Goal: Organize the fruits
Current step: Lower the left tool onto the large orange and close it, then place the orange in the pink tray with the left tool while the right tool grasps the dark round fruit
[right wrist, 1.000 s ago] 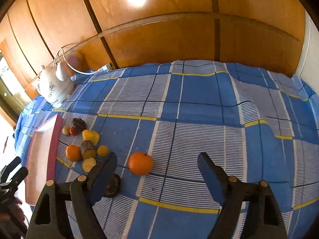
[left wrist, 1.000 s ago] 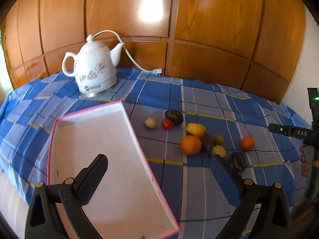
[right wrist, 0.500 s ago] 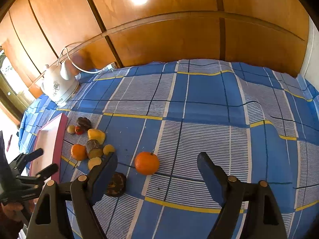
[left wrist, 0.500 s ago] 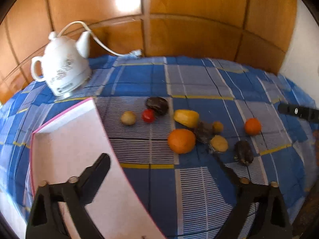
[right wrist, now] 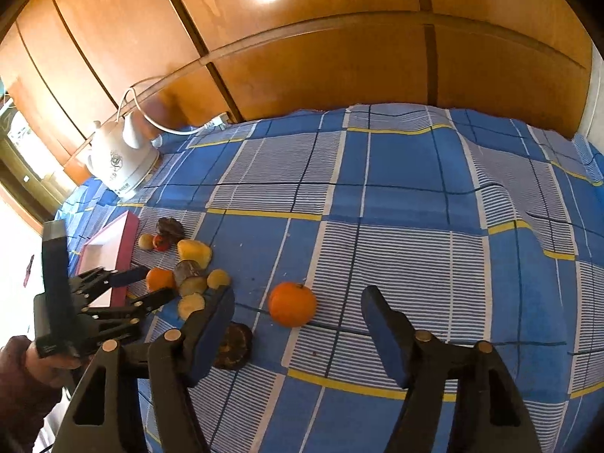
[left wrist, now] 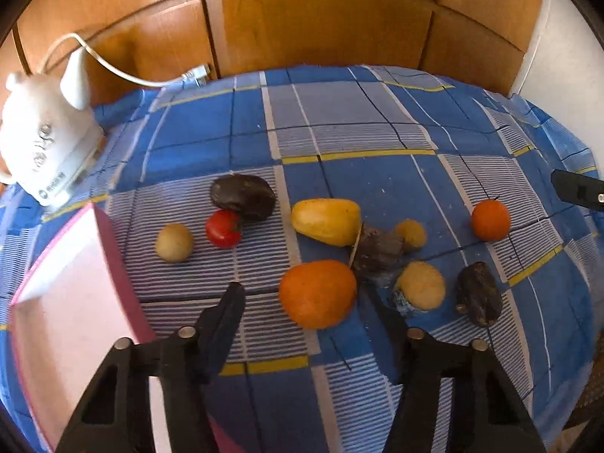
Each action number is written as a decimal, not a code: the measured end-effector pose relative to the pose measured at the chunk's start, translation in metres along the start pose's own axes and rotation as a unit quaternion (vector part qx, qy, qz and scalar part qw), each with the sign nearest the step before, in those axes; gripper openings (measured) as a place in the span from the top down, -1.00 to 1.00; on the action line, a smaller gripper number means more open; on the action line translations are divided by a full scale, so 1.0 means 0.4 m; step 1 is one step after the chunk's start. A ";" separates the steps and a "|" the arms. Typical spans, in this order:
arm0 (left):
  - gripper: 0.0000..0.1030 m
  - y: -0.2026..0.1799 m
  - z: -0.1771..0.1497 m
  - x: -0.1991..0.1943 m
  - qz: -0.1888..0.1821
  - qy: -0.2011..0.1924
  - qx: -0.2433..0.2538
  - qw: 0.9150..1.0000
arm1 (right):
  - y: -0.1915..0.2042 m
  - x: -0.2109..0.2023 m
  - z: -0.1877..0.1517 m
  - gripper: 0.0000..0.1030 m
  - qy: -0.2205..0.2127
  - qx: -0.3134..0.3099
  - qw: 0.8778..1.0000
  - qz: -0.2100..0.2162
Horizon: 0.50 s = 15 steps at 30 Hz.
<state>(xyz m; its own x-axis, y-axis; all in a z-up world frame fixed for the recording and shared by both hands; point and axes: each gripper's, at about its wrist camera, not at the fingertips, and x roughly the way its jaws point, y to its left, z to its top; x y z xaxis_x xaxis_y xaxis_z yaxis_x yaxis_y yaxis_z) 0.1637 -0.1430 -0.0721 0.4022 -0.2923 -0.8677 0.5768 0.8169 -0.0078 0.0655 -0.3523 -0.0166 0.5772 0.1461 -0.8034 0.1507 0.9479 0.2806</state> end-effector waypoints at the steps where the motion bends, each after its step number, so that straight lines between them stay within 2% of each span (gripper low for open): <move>1: -0.04 0.001 0.002 0.007 -0.004 -0.001 -0.003 1.000 | 0.001 0.001 -0.001 -0.36 0.000 0.000 1.000 0.001; 3: 0.20 0.002 0.003 0.014 -0.022 -0.001 -0.010 1.000 | 0.002 0.004 0.001 -0.16 0.002 -0.002 1.000 0.010; 6: 0.21 -0.003 -0.011 -0.005 -0.024 -0.014 -0.008 1.000 | 0.012 0.014 0.000 0.03 0.009 -0.008 1.000 0.026; 9: 0.22 0.001 -0.034 -0.048 -0.027 -0.035 -0.016 0.999 | 0.046 0.032 -0.012 0.04 0.026 -0.037 0.998 0.052; 12: 0.22 0.015 -0.059 -0.099 -0.029 -0.059 -0.043 0.997 | 0.094 0.057 -0.035 0.04 0.051 -0.080 0.993 0.076; 15: 0.22 0.043 -0.093 -0.151 -0.034 -0.078 -0.081 0.993 | 0.135 0.084 -0.065 0.00 0.074 -0.119 0.987 0.081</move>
<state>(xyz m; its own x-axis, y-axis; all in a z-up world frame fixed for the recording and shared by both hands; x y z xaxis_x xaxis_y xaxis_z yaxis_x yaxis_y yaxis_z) 0.1231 -0.0928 -0.0382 0.4798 -0.4121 -0.7745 0.4884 0.8589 -0.1544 0.0721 -0.2887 -0.0421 0.4524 0.3244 -0.8307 -0.1369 0.9457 0.2948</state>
